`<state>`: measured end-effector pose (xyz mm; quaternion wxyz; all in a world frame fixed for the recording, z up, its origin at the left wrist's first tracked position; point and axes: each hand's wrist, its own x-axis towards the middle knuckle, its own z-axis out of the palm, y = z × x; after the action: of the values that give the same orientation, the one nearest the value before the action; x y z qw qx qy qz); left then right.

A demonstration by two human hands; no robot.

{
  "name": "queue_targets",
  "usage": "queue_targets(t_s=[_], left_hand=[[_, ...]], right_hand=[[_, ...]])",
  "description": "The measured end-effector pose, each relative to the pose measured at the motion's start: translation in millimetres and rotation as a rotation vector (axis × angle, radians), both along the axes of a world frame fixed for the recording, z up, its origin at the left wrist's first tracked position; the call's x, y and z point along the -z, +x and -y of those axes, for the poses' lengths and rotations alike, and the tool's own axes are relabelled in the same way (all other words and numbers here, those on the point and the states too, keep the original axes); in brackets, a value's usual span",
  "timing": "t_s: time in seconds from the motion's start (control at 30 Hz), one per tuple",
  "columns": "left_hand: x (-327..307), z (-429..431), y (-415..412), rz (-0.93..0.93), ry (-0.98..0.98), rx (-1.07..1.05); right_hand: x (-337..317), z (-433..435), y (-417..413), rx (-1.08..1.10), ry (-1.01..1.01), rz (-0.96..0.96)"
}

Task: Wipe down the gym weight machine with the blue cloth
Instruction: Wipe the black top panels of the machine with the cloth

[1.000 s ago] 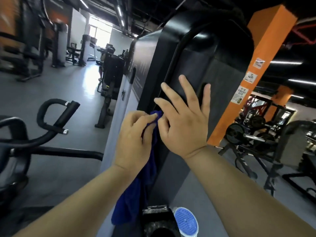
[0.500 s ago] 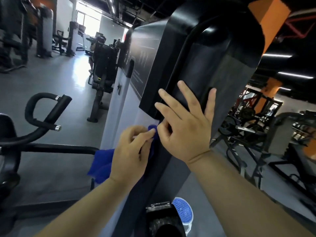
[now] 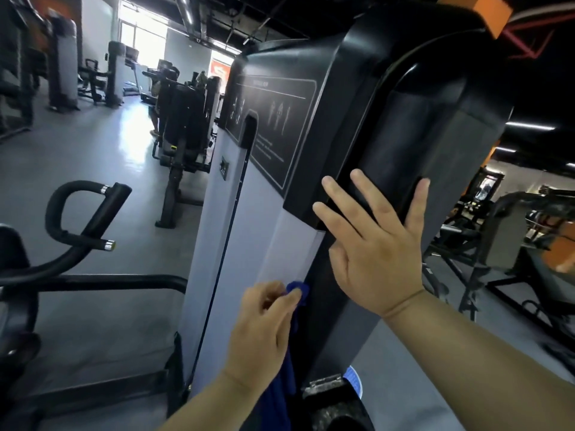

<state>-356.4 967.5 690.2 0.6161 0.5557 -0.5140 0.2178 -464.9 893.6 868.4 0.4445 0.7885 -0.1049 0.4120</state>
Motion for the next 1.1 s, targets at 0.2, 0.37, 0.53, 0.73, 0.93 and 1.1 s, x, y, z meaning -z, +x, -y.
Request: queue_targets(t_s=[0.2, 0.37, 0.53, 0.73, 0.93, 1.1], left_hand=[[-7.9, -7.8, -9.3, -0.145, 0.023, 0.043], [-39.2, 3.1, -7.2, -0.081, -0.04, 0.008], [32.5, -10.3, 0.5, -0.053, 0.058, 0.036], [-9.9, -7.9, -6.1, -0.142, 0.035, 0.028], [57.5, -18.8, -15.7, -0.184, 0.196, 0.03], [64.2, -23.7, -8.8, -0.2, 0.295, 0.032]], right_hand=[[5.1, 0.9, 2.4, 0.017, -0.006, -0.005], [11.6, -0.3, 2.4, 0.043, -0.014, -0.013], [14.5, -1.6, 6.7, 0.027, -0.034, 0.019], [29.9, -5.0, 3.5, 0.06, -0.024, -0.043], [34.1, -8.6, 4.4, 0.098, 0.001, -0.027], [43.2, -9.1, 4.5, 0.134, -0.03, -0.056]])
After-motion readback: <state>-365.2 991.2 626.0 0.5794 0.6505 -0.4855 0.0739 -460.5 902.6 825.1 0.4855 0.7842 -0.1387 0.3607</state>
